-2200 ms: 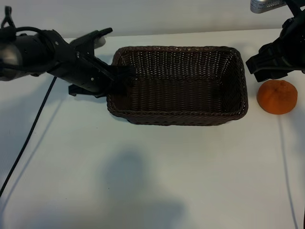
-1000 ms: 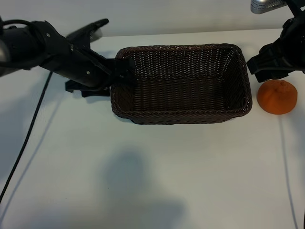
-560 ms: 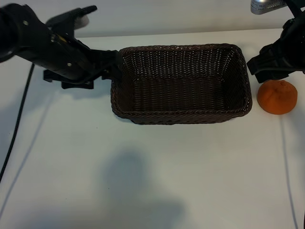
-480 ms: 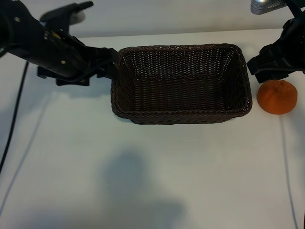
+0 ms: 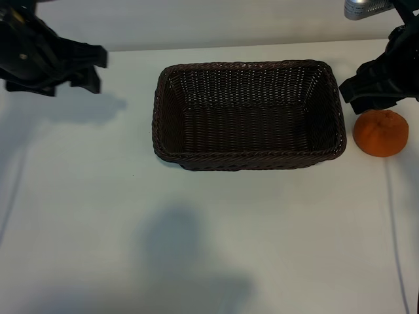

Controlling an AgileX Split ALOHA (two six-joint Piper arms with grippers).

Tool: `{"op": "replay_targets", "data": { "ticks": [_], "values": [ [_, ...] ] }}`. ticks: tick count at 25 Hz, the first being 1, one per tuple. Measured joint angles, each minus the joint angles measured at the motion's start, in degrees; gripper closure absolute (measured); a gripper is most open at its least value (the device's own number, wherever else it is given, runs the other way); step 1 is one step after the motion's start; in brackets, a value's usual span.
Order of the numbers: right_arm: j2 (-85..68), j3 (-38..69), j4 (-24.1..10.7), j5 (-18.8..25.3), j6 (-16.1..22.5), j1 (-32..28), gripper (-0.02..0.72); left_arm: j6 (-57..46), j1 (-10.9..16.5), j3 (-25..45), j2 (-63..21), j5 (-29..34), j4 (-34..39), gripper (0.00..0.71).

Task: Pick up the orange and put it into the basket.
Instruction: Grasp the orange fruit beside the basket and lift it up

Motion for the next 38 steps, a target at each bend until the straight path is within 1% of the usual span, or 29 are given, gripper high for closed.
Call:
{"op": "replay_targets", "data": {
  "ticks": [4,6,8,14,15,18,24,29,33,38],
  "values": [
    [0.0,0.0,0.0,0.0,0.0,0.0,0.212,1.1,2.2,-1.2,-0.9,2.7,0.9,0.090],
    [0.0,0.0,0.0,0.0,0.0,0.0,0.212,2.5,3.9,-1.4,-1.6,4.1,0.9,0.093],
    [0.0,0.0,0.0,0.0,0.0,0.0,0.212,3.9,5.9,-1.4,-2.8,5.3,0.9,0.097],
    [0.0,0.0,0.0,0.0,0.0,0.0,0.212,7.5,14.3,-1.4,-9.6,8.2,0.2,0.109],
    [0.0,0.0,0.0,0.0,0.0,0.0,0.212,7.9,15.0,-1.4,-10.9,8.2,0.2,0.111],
    [0.0,0.0,0.0,0.0,0.0,0.0,0.212,8.5,15.6,-1.4,-14.5,8.5,0.2,0.113],
    [0.0,0.0,0.0,0.0,0.0,0.0,0.212,8.9,15.6,-1.4,-22.2,11.3,1.3,0.114],
    [0.0,0.0,0.0,0.0,0.0,0.0,0.212,8.9,15.6,-1.1,-30.9,11.6,2.8,0.114],
    [0.0,0.0,0.0,0.0,0.0,0.0,0.213,8.9,15.6,2.4,-39.3,11.6,3.9,0.114],
    [0.0,0.0,0.0,0.0,0.0,0.0,0.213,8.6,15.6,10.9,-51.5,11.8,3.9,0.114]
  ]
}}
